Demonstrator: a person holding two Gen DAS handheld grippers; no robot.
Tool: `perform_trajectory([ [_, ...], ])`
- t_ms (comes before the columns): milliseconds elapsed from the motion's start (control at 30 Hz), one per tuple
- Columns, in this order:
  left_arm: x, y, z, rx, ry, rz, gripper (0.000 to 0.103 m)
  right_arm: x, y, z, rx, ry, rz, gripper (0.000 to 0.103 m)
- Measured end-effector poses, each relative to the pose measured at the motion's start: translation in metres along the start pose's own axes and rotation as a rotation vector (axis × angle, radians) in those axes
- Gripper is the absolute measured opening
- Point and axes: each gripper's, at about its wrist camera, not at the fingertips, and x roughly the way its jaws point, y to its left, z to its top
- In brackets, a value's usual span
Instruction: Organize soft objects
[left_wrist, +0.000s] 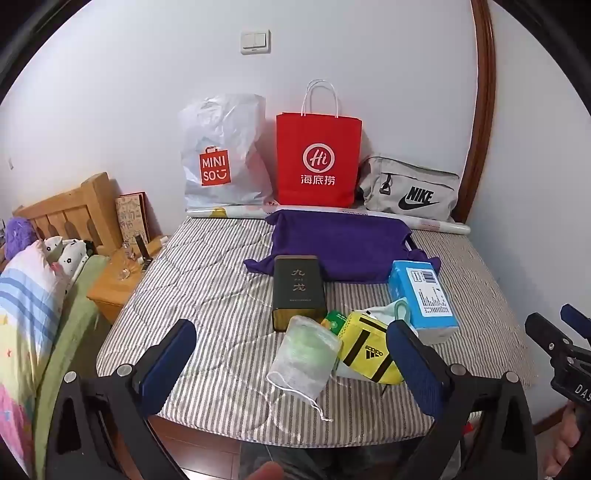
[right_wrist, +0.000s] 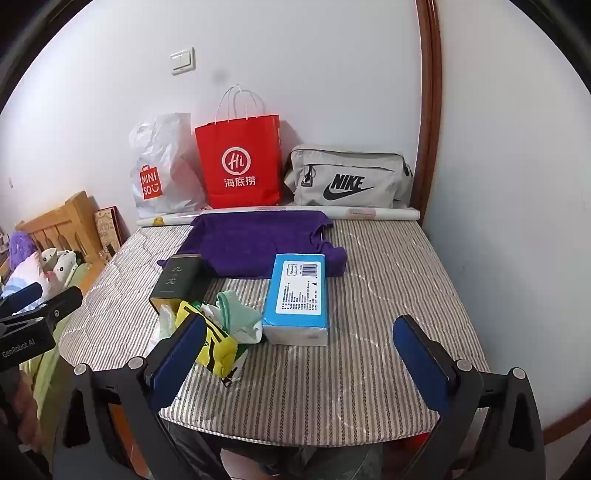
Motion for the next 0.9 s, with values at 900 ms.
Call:
perform_trajectory([
  [900,-0.021,-0.004,0.001,0.019,-0.084,-0.013,0.103,-0.007,0.003,-0.003,-0.019,0.0,-0.008,0.1],
])
